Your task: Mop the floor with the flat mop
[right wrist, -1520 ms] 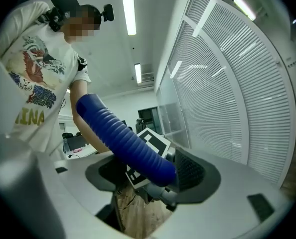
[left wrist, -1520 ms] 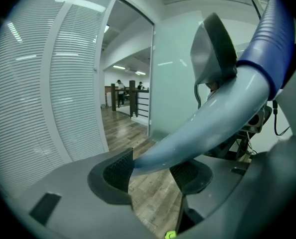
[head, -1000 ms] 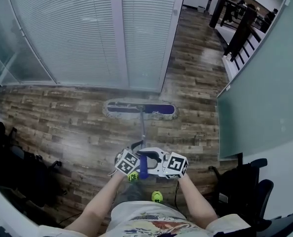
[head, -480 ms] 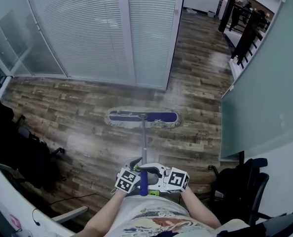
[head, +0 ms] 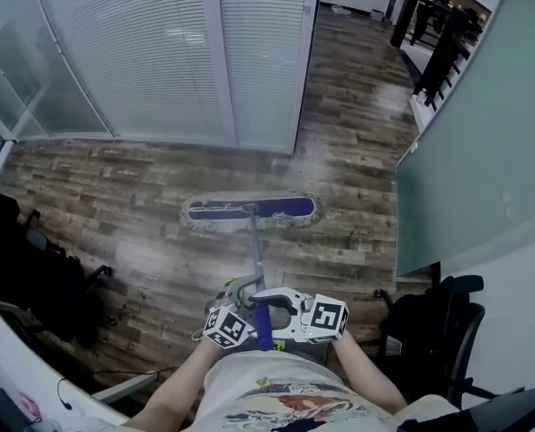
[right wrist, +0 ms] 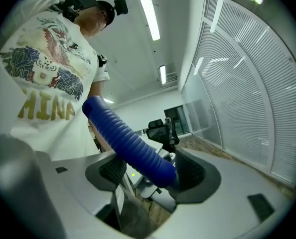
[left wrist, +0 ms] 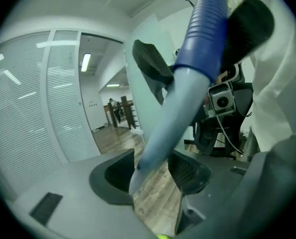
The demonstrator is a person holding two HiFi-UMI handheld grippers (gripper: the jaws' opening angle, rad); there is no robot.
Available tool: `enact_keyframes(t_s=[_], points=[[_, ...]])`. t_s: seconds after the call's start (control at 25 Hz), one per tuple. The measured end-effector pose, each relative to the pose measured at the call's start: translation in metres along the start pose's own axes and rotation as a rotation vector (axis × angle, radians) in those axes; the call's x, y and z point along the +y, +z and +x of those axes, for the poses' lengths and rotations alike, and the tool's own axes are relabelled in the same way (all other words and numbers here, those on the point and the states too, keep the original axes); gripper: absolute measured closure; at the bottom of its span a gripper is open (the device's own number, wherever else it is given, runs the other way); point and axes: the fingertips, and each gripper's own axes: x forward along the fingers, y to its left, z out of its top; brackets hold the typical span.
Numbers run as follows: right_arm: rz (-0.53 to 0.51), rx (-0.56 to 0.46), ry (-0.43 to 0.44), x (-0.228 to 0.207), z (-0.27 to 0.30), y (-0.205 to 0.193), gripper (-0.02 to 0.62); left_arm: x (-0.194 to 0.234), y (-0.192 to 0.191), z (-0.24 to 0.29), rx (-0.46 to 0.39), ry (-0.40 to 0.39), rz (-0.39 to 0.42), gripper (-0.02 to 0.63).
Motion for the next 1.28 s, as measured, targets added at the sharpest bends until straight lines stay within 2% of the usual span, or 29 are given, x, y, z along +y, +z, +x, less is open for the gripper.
enact_keyframes(t_s=[0.08, 0.12, 0.16, 0.28, 0.48, 0.56, 0.64, 0.92, 1.08, 1.28], points=[[0.007, -0.020, -0.001, -0.006, 0.002, 0.003, 0.322, 0.006, 0.011, 0.013, -0.013, -0.023, 0.045, 0.421], [0.012, -0.044, -0.010, -0.012, 0.003, 0.008, 0.322, 0.012, 0.016, 0.018, -0.017, -0.024, 0.056, 0.449], [0.017, -0.069, -0.019, -0.018, 0.003, 0.014, 0.322, 0.018, 0.019, 0.021, -0.024, -0.019, 0.059, 0.473], [0.019, -0.104, -0.004, -0.036, 0.000, 0.027, 0.322, 0.037, 0.025, 0.026, -0.041, -0.016, 0.061, 0.485], [0.009, -0.007, 0.035, -0.054, 0.006, 0.004, 0.319, 0.042, 0.003, 0.042, 0.016, -0.095, 0.102, 0.485], [0.008, 0.029, 0.034, -0.069, 0.011, -0.006, 0.314, 0.053, -0.011, 0.050, 0.038, -0.101, 0.106, 0.486], [0.006, 0.024, 0.028, -0.095, 0.014, 0.000, 0.314, 0.078, -0.014, 0.059, 0.031, -0.094, 0.096, 0.485], [0.012, -0.098, -0.011, -0.209, 0.024, 0.061, 0.314, 0.201, 0.002, 0.092, -0.057, -0.036, -0.002, 0.485], [0.011, -0.093, -0.023, -0.270, 0.038, 0.073, 0.314, 0.261, -0.009, 0.110, -0.057, -0.026, -0.025, 0.485], [0.019, -0.079, -0.055, -0.339, 0.059, 0.076, 0.311, 0.326, -0.034, 0.133, -0.035, -0.042, -0.008, 0.483]])
